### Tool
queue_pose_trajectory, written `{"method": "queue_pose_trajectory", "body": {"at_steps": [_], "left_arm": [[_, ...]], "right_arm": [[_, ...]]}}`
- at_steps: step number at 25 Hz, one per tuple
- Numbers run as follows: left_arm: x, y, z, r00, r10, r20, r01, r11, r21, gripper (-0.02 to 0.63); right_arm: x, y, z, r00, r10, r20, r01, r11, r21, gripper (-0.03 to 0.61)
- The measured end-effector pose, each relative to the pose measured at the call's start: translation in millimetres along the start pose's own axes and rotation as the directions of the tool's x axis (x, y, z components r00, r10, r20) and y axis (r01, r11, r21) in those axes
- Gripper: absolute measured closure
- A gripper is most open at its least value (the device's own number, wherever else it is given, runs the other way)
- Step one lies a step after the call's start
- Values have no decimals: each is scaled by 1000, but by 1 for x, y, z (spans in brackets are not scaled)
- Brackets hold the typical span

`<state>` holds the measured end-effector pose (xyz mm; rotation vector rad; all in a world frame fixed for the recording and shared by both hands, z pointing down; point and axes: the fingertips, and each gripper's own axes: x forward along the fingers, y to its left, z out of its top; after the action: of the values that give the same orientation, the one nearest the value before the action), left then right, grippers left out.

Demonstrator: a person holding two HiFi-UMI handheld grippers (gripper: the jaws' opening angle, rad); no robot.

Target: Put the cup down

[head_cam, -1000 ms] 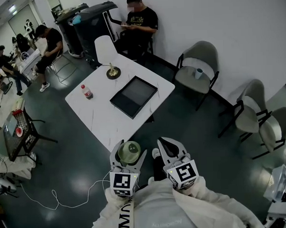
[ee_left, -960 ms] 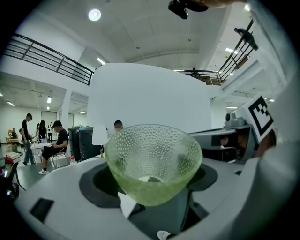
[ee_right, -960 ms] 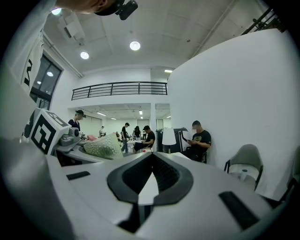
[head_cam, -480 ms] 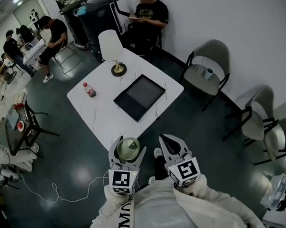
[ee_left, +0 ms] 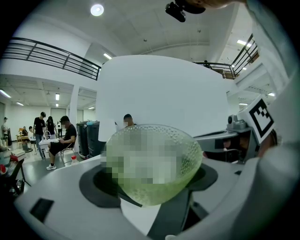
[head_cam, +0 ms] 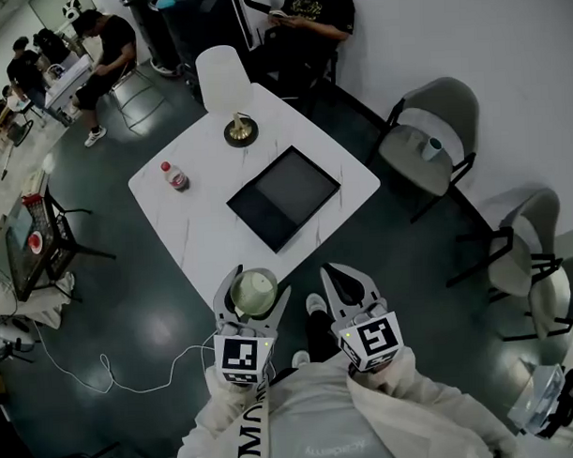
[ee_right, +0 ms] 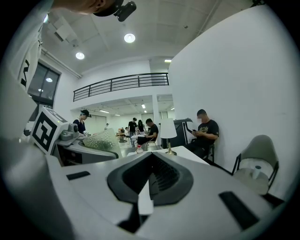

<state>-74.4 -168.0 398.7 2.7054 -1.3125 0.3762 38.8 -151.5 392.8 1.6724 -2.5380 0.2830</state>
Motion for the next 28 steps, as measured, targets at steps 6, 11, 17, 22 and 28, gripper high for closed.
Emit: {"method": "queue_pose_trajectory", "body": {"at_steps": [6,11,17,22,28], "left_arm": [[27,19,-1,999,25,-24,-25,1000,9,218],[50,34,-7,998,46,-44,-47,999,-12,218],[82,47,-16,996,54,-76,-56,998,-28,218],[108,60,-17,995,72,-67,-73,997,-23,218],[135,78,-22,993,91,-75,-94,995,-33,218]], "right_arm": [[33,-19,2,1000,19,-7,-19,1000,0,572],[55,-36,-2,999,25,-24,-24,1000,20,572],[80,-55,-9,998,40,-43,-39,999,27,572],[101,-68,-18,996,60,-63,-59,998,32,572],[128,-83,-26,992,81,-93,-78,996,34,572]]}}
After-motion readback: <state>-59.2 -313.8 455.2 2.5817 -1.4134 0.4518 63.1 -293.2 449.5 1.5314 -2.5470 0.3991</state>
